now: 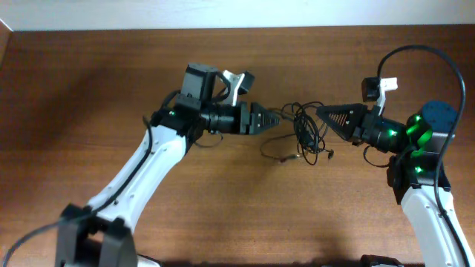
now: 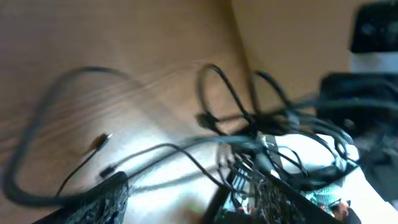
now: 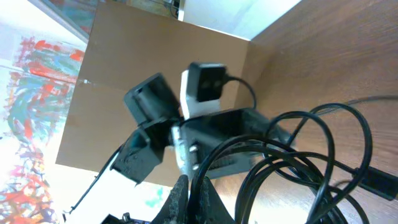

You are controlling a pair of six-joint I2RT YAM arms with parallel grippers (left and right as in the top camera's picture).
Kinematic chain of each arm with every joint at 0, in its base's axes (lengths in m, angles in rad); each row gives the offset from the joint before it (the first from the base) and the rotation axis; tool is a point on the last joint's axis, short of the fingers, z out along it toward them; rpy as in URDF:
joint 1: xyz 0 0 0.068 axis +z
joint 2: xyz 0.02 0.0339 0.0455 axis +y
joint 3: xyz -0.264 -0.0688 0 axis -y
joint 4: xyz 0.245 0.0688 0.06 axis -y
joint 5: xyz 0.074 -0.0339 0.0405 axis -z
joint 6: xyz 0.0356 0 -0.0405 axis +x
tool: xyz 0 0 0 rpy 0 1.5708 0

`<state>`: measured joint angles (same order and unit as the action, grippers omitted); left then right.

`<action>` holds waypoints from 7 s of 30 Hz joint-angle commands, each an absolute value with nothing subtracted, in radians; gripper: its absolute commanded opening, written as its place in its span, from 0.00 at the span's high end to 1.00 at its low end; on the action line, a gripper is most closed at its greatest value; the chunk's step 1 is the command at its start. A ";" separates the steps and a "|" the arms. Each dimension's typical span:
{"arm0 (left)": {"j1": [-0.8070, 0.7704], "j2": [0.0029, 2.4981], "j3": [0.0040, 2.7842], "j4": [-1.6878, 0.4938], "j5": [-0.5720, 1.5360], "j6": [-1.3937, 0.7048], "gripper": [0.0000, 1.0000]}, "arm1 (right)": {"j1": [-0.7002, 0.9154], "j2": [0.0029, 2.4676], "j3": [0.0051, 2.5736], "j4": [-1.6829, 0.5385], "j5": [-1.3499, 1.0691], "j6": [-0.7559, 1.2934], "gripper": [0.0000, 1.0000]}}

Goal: Untangle cables

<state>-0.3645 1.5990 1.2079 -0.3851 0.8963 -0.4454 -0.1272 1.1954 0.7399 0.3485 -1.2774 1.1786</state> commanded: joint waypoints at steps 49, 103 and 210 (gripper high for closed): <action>-0.631 1.552 0.657 0.590 0.471 -0.943 0.17 | -0.125 1.192 0.757 0.356 -1.292 1.198 0.96; -0.676 1.555 0.657 0.597 0.296 -0.870 0.07 | -0.125 1.192 0.757 0.356 -1.313 1.198 0.96; -0.297 1.705 0.788 0.566 0.818 -0.841 0.46 | 0.083 1.379 1.277 -0.883 0.041 0.397 0.01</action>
<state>-0.2142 1.7039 0.7929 0.5640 0.8066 -0.9104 0.0795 1.3884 1.1069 -0.7666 -0.2184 0.4076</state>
